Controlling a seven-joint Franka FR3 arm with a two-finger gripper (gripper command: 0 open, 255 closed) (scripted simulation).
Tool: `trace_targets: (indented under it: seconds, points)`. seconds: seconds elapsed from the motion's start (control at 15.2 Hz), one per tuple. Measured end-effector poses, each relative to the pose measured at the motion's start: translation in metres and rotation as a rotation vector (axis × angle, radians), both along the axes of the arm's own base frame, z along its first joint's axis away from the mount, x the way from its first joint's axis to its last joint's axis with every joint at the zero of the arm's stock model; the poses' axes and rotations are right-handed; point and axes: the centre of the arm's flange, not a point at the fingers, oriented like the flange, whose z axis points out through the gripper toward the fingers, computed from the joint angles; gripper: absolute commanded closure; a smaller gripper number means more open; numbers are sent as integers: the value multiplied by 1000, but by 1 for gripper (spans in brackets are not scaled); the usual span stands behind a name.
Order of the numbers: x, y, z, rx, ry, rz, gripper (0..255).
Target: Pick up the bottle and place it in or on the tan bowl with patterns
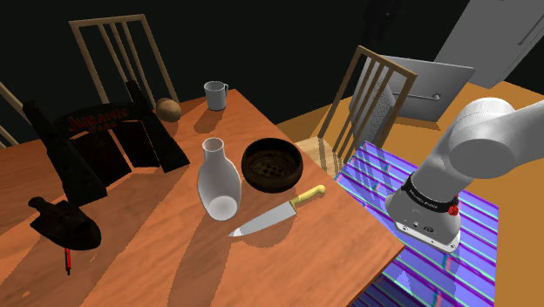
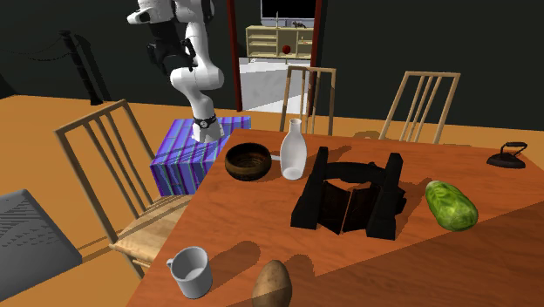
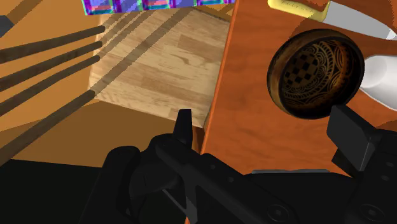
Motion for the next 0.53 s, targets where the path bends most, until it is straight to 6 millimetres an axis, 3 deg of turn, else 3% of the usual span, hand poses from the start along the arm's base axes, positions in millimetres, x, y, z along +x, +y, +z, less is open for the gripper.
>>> trace_targets:
  seconds: [0.2, 0.53]
  points:
    - [5, 16, -5, -5, 1, 1, 0]
    - [25, 75, -20, -21, 6, 6, 0]
